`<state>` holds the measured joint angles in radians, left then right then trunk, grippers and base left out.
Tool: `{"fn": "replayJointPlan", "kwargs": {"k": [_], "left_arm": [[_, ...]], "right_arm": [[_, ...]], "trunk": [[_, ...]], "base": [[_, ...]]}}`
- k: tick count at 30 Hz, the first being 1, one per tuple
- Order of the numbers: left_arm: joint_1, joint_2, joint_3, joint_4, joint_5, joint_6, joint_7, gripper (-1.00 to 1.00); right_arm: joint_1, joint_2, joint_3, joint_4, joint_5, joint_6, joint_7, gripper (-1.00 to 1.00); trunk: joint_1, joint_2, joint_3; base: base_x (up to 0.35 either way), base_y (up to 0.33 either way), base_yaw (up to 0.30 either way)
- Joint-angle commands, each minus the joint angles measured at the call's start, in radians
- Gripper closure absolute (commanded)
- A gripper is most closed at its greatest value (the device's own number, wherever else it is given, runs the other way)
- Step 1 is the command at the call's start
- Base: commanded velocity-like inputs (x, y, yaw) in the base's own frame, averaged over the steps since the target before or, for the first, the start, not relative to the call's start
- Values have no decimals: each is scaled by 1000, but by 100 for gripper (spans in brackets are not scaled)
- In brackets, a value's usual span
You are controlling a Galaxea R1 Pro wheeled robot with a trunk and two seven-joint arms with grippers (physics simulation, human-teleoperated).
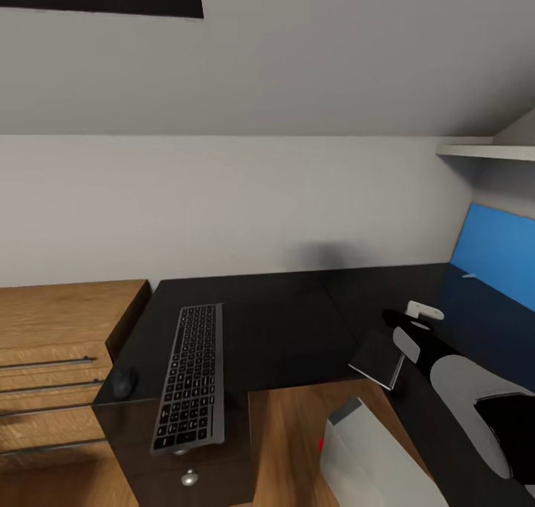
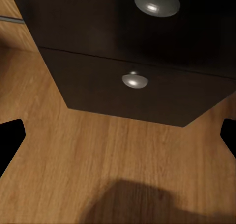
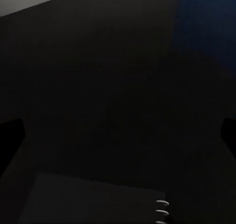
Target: In the bedroom, organize the workspace by keeping the computer under the desk, ensuring the monitor is on the desk, placing the keyboard on the desk next to the monitor, placing the mouse on the desk next to the keyboard, moving the folder from the swivel chair onto the desk next to the mouse, stacking the notebook on top of the folder with the pen on top of the notebook, and positioning the swivel chair next to the desk.
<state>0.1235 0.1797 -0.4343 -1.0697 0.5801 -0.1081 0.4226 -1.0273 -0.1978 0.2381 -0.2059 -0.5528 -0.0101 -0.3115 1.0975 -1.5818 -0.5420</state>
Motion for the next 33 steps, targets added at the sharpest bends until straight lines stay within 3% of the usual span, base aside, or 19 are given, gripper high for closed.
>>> {"fn": "replayJointPlan", "kwargs": {"k": [1, 22, 25, 31, 33], "left_arm": [[-1, 1, -4, -1, 10, -7, 5, -100], [0, 4, 7, 28, 16, -7, 7, -100], [0, 5, 30, 30, 31, -7, 7, -100], [0, 5, 96, 41, 57, -7, 5, -100], [0, 5, 101, 46, 59, -8, 4, -100]], "right_arm": [[0, -1, 9, -1, -10, -1, -5, -100], [-1, -4, 9, -1, -9, -2, -5, -100], [-1, -5, 9, -1, -9, -2, -5, -100], [0, -7, 9, 0, -7, -3, -7, -100], [0, -7, 9, 0, -7, -2, -8, -100]], "trunk": [[4, -8, -4], [84, -155, -70], [96, -176, -79], [96, -176, -79], [96, -176, -79]], "base": [[0, 0, 0], [0, 0, 0], [0, 0, 0], [0, 0, 0], [0, 0, 0]]}}
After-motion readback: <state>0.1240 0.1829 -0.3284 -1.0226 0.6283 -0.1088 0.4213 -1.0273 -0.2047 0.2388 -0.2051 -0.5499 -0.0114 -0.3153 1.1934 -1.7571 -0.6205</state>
